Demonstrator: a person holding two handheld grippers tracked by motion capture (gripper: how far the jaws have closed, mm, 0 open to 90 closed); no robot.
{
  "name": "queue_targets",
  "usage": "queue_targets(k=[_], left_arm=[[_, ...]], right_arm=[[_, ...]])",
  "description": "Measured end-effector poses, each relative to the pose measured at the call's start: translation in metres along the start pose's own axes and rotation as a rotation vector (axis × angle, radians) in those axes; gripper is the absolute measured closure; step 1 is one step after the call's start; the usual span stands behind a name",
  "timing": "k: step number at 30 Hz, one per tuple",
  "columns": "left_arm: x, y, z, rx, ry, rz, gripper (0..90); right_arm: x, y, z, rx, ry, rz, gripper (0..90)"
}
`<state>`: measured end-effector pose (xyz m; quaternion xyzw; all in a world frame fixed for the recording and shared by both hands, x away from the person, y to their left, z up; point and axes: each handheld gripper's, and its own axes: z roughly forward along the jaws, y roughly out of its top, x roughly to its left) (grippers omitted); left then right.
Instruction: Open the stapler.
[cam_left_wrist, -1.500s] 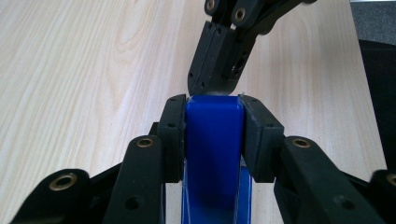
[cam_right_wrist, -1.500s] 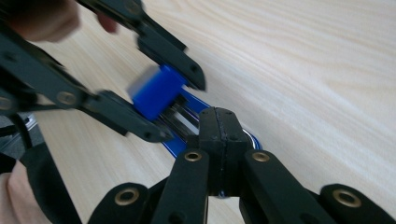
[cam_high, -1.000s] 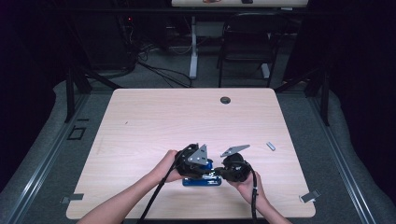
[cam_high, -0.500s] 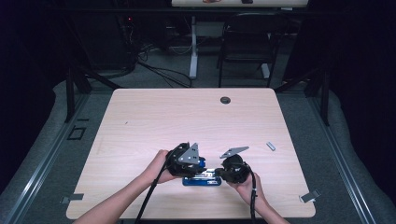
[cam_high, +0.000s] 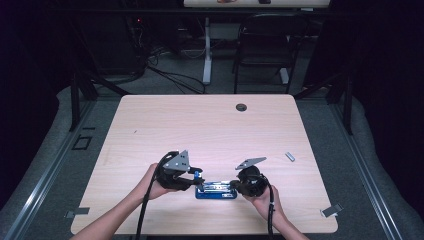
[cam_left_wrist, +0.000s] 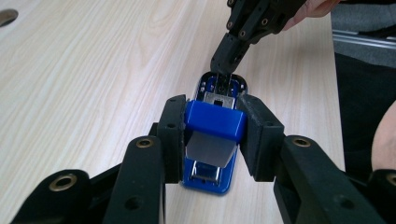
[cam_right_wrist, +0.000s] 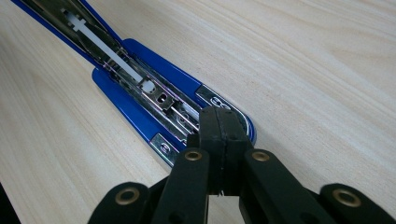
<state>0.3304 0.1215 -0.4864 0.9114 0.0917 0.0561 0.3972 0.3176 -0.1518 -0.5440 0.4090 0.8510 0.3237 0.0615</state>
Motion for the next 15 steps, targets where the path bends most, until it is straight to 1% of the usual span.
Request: queue_targets(k=[1, 3, 4, 5, 6, 7, 8, 9, 10, 11, 12, 13, 14, 15], left_arm=[[0.0, -0.002, -0.001, -0.006, -0.001, -0.014, 64.9], [0.001, -0.005, -0.002, -0.01, -0.004, -0.016, 64.9], [0.001, -0.007, -0.004, -0.012, -0.004, -0.024, 64.9], [0.001, -0.011, -0.005, -0.019, -0.006, -0.037, 65.0], [0.001, -0.011, -0.005, -0.019, -0.006, -0.037, 65.0], [0.003, -0.016, -0.007, -0.024, -0.009, -0.052, 65.0], [0.003, -0.016, -0.007, -0.024, -0.009, -0.052, 64.9], [0.004, -0.022, -0.009, -0.034, -0.015, -0.077, 64.9], [0.004, -0.022, -0.009, -0.034, -0.015, -0.077, 64.9], [0.005, -0.028, -0.011, -0.043, -0.024, -0.098, 64.9], [0.005, -0.028, -0.011, -0.043, -0.024, -0.098, 64.9], [0.007, -0.033, -0.012, -0.054, -0.031, -0.115, 64.9], [0.007, -0.033, -0.012, -0.054, -0.031, -0.115, 64.9], [0.008, -0.037, -0.013, -0.052, -0.036, -0.126, 64.9]], right_arm=[[0.0, 0.0, 0.0, -0.003, 0.0, 0.002, 90.0], [0.001, 0.0, 0.0, -0.005, -0.001, 0.004, 90.0], [0.0, 0.0, 0.0, 0.001, -0.001, 0.0, 90.0], [0.001, 0.0, 0.0, -0.003, 0.001, 0.005, 90.0], [0.001, 0.0, 0.0, -0.003, 0.001, 0.005, 90.0], [0.001, -0.001, 0.001, -0.01, 0.001, 0.011, 90.0], [0.001, 0.0, 0.0, -0.002, 0.0, 0.005, 90.0], [0.001, 0.0, 0.0, 0.003, 0.001, 0.004, 90.0], [0.001, 0.0, 0.0, 0.003, 0.001, 0.004, 90.0], [0.001, 0.0, 0.0, 0.001, 0.0, 0.007, 90.0], [0.001, 0.0, 0.0, 0.001, 0.0, 0.007, 90.0], [0.001, 0.0, 0.0, 0.005, 0.002, 0.008, 90.0], [0.001, 0.001, -0.001, 0.01, 0.0, 0.002, 90.0], [0.001, 0.001, -0.001, 0.013, -0.001, -0.001, 90.0]])
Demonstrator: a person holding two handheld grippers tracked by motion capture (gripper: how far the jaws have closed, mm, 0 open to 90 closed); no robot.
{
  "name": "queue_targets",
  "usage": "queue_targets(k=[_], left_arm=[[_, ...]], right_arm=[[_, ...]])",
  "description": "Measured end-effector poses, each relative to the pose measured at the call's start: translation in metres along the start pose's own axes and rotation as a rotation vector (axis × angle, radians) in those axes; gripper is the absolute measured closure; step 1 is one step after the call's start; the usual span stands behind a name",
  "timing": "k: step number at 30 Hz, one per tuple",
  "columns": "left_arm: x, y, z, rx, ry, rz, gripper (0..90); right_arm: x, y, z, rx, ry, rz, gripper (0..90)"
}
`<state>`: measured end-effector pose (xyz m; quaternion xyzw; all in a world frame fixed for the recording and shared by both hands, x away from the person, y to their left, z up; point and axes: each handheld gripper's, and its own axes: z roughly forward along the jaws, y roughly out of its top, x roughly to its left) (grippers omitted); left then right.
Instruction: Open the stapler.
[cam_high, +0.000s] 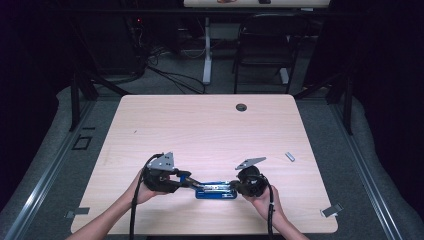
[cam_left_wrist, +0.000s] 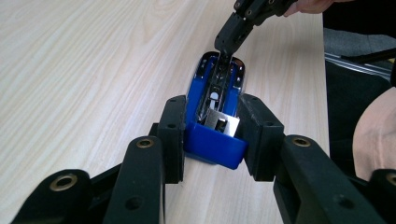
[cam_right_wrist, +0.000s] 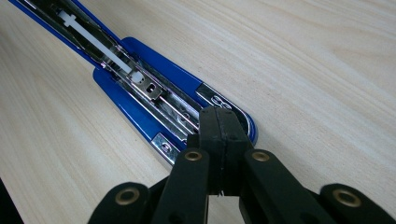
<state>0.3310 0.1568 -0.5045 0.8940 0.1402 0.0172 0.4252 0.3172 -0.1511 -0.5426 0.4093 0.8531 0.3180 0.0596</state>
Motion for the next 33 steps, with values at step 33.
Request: queue_targets(k=[33], left_arm=[[0.004, -0.037, 0.01, 0.183, 0.062, 0.12, 77.5]], right_arm=[[-0.001, 0.006, 0.009, 0.03, 0.04, 0.03, 90.0]])
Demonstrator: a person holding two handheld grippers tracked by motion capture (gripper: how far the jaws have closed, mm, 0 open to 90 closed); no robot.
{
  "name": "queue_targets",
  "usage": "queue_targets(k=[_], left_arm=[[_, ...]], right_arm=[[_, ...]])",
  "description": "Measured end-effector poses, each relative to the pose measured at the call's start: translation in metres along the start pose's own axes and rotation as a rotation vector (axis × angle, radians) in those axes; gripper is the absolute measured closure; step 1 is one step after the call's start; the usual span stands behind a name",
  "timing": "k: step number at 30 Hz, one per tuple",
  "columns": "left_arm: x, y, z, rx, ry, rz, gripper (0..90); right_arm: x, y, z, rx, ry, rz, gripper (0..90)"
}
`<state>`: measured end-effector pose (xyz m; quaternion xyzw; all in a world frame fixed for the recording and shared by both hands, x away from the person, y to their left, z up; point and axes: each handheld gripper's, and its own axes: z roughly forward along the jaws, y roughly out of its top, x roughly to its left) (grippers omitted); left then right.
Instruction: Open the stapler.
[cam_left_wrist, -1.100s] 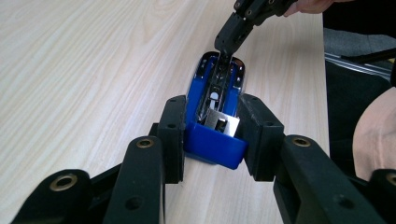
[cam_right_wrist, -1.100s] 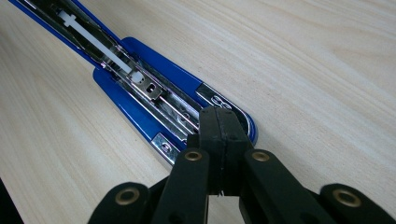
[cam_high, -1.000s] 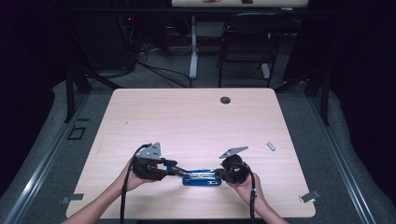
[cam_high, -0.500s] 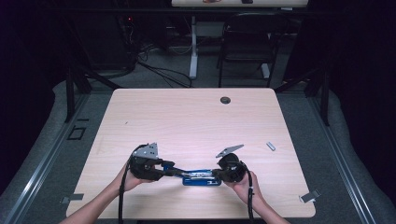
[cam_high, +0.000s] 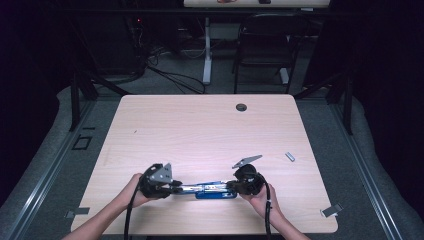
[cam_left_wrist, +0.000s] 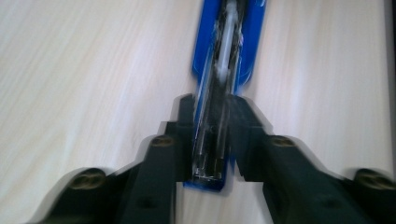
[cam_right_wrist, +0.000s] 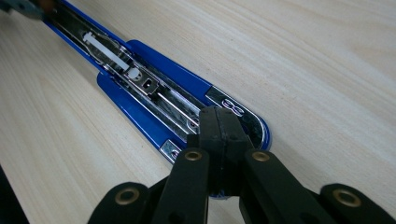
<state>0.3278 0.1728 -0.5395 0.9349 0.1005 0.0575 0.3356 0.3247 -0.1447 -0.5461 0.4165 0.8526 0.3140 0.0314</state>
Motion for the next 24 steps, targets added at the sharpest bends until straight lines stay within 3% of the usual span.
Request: queue_targets(k=[1, 10, 13, 24], left_arm=[[0.003, 0.0, -0.003, -0.027, -0.006, -0.025, 77.4], [0.001, -0.001, 0.004, 0.005, 0.009, -0.009, 76.3], [0.002, -0.002, 0.005, 0.019, -0.004, -0.001, 76.3], [0.004, -0.005, 0.009, 0.0, -0.011, -0.025, 76.3]], right_arm=[[-0.001, 0.0, 0.0, 0.002, 0.008, -0.001, 90.0], [-0.001, 0.001, -0.002, -0.012, 0.016, 0.006, 90.0], [0.0, 0.002, -0.004, -0.017, 0.016, -0.01, 90.0], [-0.002, 0.002, -0.003, -0.011, 0.031, 0.012, 90.0]])
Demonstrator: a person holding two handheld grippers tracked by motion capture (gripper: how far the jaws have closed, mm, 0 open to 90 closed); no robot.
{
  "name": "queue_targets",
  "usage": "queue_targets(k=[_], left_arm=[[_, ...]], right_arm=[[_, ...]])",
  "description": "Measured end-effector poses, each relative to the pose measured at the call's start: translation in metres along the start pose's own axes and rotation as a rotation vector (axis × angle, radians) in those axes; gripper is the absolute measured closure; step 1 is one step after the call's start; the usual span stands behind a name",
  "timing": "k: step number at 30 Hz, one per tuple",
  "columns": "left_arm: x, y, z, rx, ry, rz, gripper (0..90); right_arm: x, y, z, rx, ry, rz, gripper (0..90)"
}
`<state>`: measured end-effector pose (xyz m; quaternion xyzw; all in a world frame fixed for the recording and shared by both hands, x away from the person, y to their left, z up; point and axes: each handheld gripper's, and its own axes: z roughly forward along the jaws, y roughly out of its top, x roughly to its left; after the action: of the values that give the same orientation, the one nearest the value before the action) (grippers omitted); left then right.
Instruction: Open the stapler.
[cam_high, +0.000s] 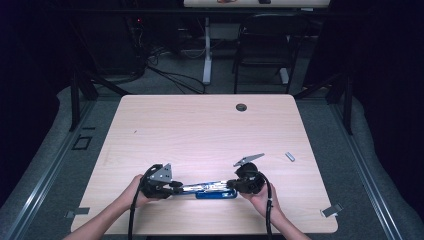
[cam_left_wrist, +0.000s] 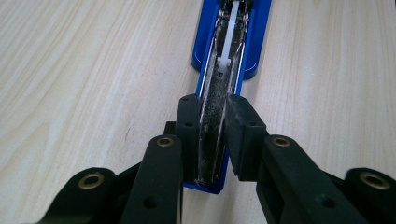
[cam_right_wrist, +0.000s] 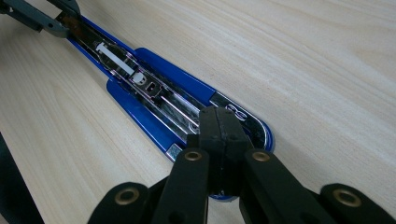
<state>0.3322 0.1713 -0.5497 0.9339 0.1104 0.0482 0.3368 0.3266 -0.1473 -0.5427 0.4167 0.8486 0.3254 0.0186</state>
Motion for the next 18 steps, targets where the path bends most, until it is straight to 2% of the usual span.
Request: queue_targets(k=[5, 10, 11, 13, 15, 17, 18], left_arm=[[0.0011, 0.0004, -0.0003, 0.009, -0.015, -0.015, 76.2], [-0.0006, 0.0006, 0.0009, 0.009, 0.002, -0.006, 76.3], [0.0006, 0.0013, -0.0022, -0.009, -0.003, -0.008, 76.0], [0.0007, 0.0041, -0.0045, -0.01, -0.002, 0.002, 75.8], [0.0001, 0.0055, -0.003, -0.003, -0.001, 0.01, 75.8], [0.0007, 0.0062, -0.0026, -0.003, -0.004, 0.011, 75.8], [0.0016, 0.007, -0.0028, 0.004, -0.013, 0.013, 75.8]], right_arm=[[0.0006, 0.0002, -0.0002, -0.003, -0.002, -0.001, 90.0], [-0.0032, -0.0014, 0.0002, -0.008, 0.022, 0.028, 90.0], [-0.0006, -0.0004, -0.0006, -0.01, 0.01, 0.014, 90.0], [0.0005, 0.0002, -0.0019, -0.008, 0.007, -0.005, 89.2], [0.0007, 0.0007, -0.0028, -0.014, 0.027, -0.018, 81.9], [0.0017, 0.0011, -0.0029, -0.009, 0.027, -0.027, 81.4], [0.0046, 0.0017, -0.0025, -0.005, 0.012, -0.049, 81.3]])
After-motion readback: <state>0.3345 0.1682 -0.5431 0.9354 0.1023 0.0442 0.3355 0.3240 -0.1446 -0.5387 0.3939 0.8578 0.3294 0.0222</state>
